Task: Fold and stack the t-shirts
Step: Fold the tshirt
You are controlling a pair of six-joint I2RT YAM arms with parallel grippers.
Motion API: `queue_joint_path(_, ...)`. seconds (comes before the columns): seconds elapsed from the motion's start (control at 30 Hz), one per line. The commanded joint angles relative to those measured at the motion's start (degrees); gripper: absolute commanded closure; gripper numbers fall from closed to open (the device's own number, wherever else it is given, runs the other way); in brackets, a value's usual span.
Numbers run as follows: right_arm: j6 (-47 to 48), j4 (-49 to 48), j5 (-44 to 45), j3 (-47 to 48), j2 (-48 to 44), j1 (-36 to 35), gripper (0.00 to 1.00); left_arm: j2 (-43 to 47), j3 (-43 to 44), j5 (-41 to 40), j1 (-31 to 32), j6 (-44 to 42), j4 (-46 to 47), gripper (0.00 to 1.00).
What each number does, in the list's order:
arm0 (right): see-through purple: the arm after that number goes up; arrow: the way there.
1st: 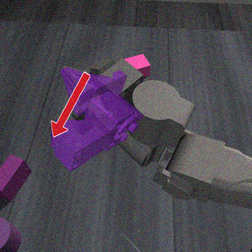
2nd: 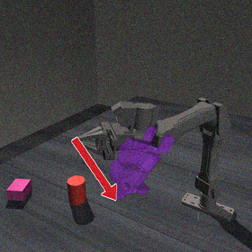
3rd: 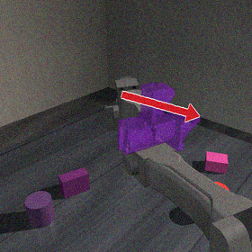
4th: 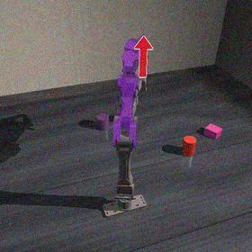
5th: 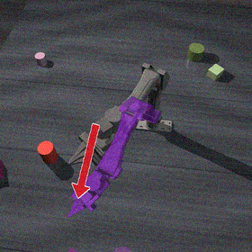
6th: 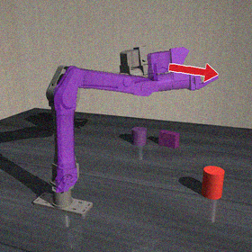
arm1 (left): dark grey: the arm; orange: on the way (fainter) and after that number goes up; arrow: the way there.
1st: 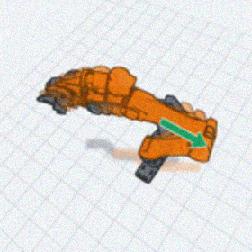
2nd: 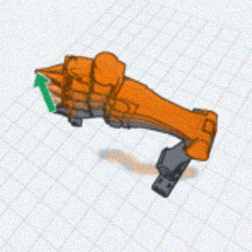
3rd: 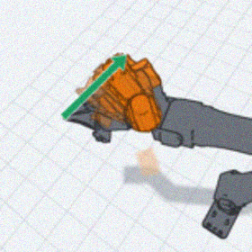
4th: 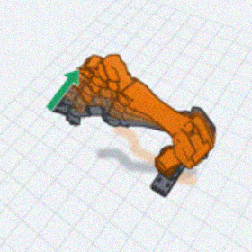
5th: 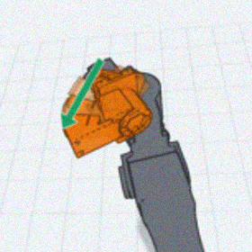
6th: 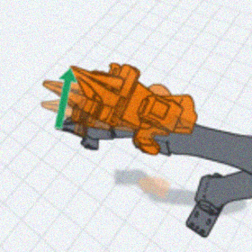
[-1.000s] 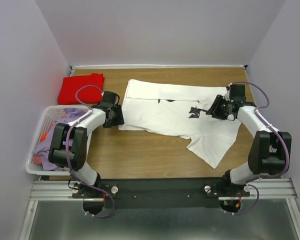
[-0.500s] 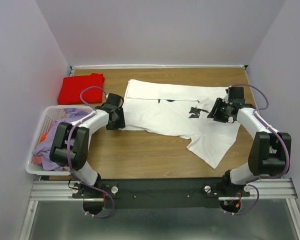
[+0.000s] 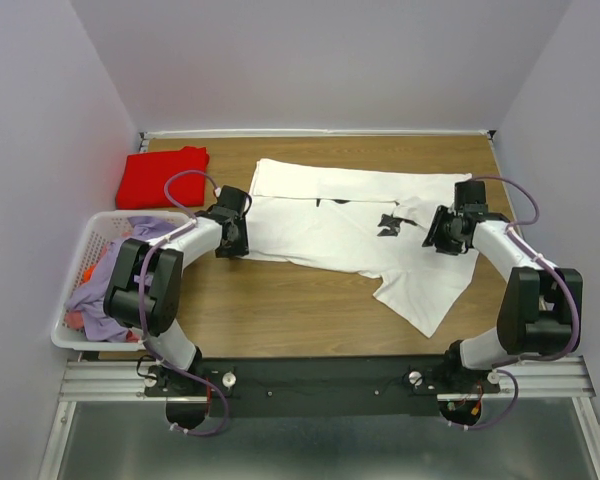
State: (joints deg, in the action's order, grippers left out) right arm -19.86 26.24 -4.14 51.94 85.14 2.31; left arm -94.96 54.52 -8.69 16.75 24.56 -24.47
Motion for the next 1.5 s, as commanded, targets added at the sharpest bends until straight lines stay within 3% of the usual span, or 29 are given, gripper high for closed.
queue_joint_path(0.0,-1.4,5.5,11.7,-0.7,-2.1,-0.3,0.50,-2.3,-0.6,-1.1,0.1,-1.2,0.1,0.55)
queue_joint_path(0.2,-6.3,12.1,16.6,0.6,-1.1,0.2,0.43,-3.0,-0.2,0.2,0.1,-2.0,0.3,0.87)
queue_joint_path(0.3,-8.0,15.8,17.2,2.3,0.8,2.7,0.41,-3.0,0.5,0.2,0.1,-2.4,0.2,0.96)
queue_joint_path(0.53,-8.0,14.1,7.2,-2.3,0.1,15.9,0.43,-3.4,0.9,1.7,0.1,-2.9,1.2,0.96)
queue_joint_path(0.87,-8.5,7.6,2.8,-7.2,2.0,19.8,0.50,-3.9,1.7,2.9,0.1,-3.9,1.6,0.96)
queue_joint_path(1.03,-8.8,6.2,2.1,-9.3,2.5,21.5,0.65,-3.8,1.8,2.7,0.1,-4.1,1.3,0.97)
queue_joint_path(1.2,-8.4,6.4,3.1,-9.4,1.7,24.1,0.92,-3.1,1.8,2.8,-0.3,-3.9,0.3,1.00)
queue_joint_path(1.33,-8.3,6.9,2.8,-9.1,0.8,26.4,0.99,-1.8,1.3,2.6,-2.2,-4.1,-2.0,1.00)
queue_joint_path(1.47,-8.6,7.7,2.5,-9.0,0.8,27.4,0.99,-0.4,0.6,2.7,-2.5,-4.1,-3.4,1.00)
